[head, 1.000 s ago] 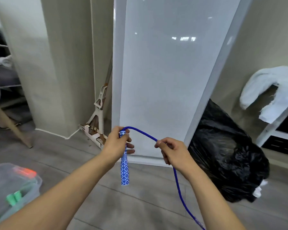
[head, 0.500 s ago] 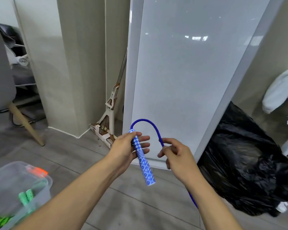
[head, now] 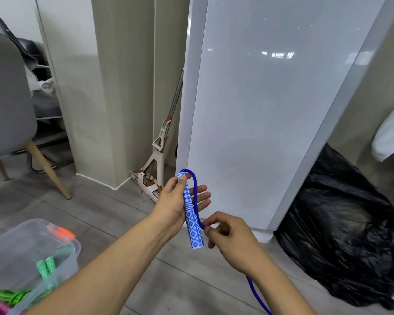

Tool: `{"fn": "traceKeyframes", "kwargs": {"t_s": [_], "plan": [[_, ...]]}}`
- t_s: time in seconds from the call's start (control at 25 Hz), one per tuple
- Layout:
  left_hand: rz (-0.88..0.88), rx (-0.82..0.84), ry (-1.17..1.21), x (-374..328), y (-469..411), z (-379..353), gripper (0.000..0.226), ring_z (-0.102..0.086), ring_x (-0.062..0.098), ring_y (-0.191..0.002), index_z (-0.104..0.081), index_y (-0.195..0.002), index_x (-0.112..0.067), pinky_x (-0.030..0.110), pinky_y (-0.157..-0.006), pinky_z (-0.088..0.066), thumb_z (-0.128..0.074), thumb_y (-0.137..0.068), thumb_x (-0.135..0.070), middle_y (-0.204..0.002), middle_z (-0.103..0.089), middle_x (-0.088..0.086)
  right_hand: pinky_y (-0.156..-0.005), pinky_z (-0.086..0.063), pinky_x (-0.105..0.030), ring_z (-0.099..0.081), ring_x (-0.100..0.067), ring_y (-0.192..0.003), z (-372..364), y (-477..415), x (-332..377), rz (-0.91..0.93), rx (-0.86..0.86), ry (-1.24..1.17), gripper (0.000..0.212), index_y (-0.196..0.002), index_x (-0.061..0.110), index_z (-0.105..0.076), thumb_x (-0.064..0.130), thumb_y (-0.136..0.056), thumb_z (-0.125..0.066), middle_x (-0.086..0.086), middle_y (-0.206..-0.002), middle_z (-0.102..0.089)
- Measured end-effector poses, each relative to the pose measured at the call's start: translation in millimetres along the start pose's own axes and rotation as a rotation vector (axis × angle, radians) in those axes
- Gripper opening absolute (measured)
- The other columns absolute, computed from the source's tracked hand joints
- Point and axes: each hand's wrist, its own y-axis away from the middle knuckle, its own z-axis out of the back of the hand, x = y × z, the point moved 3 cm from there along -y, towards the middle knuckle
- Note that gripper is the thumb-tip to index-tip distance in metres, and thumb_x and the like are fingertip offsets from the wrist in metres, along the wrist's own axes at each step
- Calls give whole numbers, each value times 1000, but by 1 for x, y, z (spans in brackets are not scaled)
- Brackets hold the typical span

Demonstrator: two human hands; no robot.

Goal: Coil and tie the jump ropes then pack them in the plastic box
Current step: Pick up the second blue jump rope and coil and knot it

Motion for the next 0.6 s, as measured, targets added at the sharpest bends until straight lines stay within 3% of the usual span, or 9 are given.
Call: {"fn": "traceKeyframes", "kwargs": {"t_s": [0.12,0.24,0.44,0.52,0.6], "plan": [[41,-79,-57,0,-3,7,26,-72,40,-98,-57,-109,-3,54,-92,-56,-42,-105,-25,-106,-73,26,-51,-37,-13,-50,-4,-54,10,-1,-5,17,-83,25,14,-90,33,-70,27,-96,-59,0,-62,-60],[16,-82,-384,-2,-3,6,38,-73,37,-91,-63,-88,-2,48,-91,-57,-43,-103,-31,-92,-76,21,-47,-34,-14,-41,-5,-49,35,-4,-8,39,-314,-67,17,-89,30,-72,25,-98,-59,7,-58,-48],[-81,171,-709,-1,12,-10,34,-70,26,-71,-68,-98,-2,39,-80,-59,-47,-102,-30,-79,-73,15,-46,-32,-19,-38,-8,-48,51,-3,-13,8,-444,-48,15,-93,29,-71,26,-99,-58,3,-60,-49],[-153,217,-745,1,16,-14,34,-69,24,-71,-67,-100,-4,38,-80,-59,-45,-104,-30,-78,-72,13,-49,-35,-21,-42,-10,-51,52,-2,-15,-21,-477,-19,13,-96,27,-70,27,-99,-57,3,-63,-52],[-191,230,-743,3,17,-17,37,-64,21,-64,-66,-101,-5,35,-71,-58,-40,-106,-32,-74,-69,10,-49,-35,-19,-45,-10,-53,50,-1,-14,-21,-446,7,11,-97,28,-68,28,-100,-57,3,-65,-55]]}}
